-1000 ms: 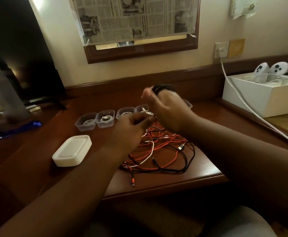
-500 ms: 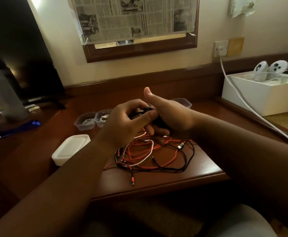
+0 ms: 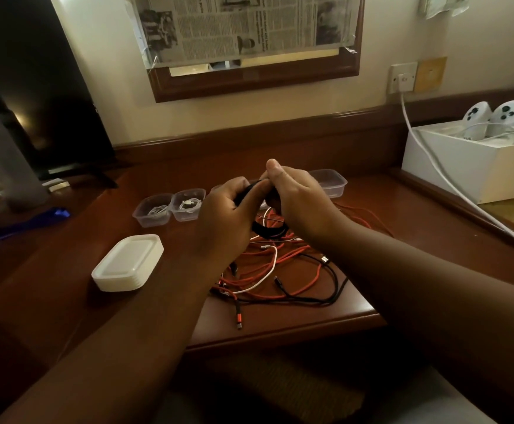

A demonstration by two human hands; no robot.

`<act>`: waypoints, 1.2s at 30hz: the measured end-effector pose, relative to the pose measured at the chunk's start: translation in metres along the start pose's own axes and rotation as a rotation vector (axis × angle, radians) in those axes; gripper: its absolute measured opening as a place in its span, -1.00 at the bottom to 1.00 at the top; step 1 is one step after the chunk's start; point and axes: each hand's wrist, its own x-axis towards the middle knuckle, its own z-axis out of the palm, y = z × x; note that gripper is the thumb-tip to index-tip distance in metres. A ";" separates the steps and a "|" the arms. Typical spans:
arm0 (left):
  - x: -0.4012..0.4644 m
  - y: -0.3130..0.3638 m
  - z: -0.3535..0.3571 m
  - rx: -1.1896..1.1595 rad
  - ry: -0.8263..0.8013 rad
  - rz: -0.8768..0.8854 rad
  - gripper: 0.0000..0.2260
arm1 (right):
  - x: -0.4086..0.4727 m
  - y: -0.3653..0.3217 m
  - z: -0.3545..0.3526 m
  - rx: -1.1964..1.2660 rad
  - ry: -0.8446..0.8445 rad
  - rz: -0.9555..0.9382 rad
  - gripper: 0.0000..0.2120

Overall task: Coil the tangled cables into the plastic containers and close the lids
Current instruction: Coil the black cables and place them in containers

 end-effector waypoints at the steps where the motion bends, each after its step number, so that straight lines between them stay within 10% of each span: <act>1: 0.003 -0.005 0.000 -0.039 0.020 -0.043 -0.70 | 0.002 0.002 0.000 -0.008 -0.003 0.018 -0.59; 12: 0.049 -0.062 0.029 -0.297 0.159 -0.350 -0.71 | 0.057 0.049 0.004 0.937 0.040 0.590 -0.67; 27: 0.075 -0.174 0.064 -0.239 0.064 -0.340 -0.63 | 0.123 0.170 0.004 1.017 -0.216 0.571 -0.82; 36: 0.071 -0.183 0.065 -0.312 0.031 -0.339 -0.73 | 0.123 0.185 0.002 1.006 0.065 0.519 -0.81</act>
